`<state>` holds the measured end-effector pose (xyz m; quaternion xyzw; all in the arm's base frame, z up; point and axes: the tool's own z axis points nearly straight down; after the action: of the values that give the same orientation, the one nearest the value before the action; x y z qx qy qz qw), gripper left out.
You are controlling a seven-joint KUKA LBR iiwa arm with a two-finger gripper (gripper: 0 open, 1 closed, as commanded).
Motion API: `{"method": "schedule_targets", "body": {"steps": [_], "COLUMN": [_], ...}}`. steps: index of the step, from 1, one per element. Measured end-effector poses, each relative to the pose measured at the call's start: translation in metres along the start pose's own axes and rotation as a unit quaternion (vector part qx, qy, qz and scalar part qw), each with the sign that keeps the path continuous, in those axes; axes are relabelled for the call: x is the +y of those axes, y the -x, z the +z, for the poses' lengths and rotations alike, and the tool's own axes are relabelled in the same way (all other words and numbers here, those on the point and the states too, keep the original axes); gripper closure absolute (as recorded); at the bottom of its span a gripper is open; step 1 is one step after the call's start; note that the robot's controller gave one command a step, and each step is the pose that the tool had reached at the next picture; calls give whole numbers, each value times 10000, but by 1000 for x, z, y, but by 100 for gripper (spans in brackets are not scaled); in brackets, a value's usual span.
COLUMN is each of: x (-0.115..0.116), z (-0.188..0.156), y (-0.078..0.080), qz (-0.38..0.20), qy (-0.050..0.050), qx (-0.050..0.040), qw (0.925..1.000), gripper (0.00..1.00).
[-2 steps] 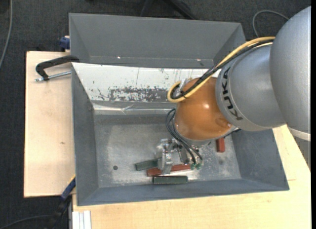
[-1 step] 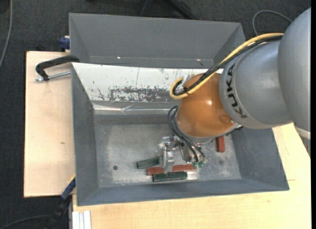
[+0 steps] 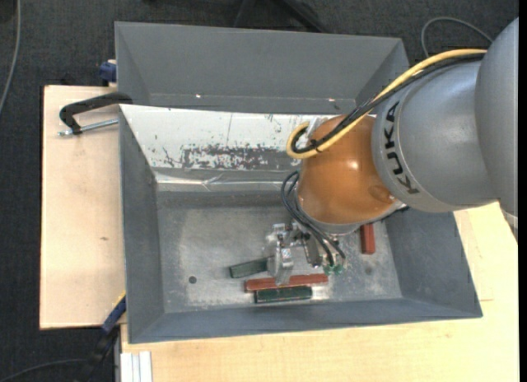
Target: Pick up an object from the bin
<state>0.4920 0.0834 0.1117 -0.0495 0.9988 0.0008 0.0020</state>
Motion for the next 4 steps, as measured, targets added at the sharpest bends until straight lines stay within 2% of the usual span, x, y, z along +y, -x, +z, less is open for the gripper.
{"method": "schedule_targets", "body": {"steps": [4], "x": [0], "z": [-29], "y": [1], "qz": [3], "qy": [0], "qx": [-6], "qw": [10000], "gripper": [100]}}
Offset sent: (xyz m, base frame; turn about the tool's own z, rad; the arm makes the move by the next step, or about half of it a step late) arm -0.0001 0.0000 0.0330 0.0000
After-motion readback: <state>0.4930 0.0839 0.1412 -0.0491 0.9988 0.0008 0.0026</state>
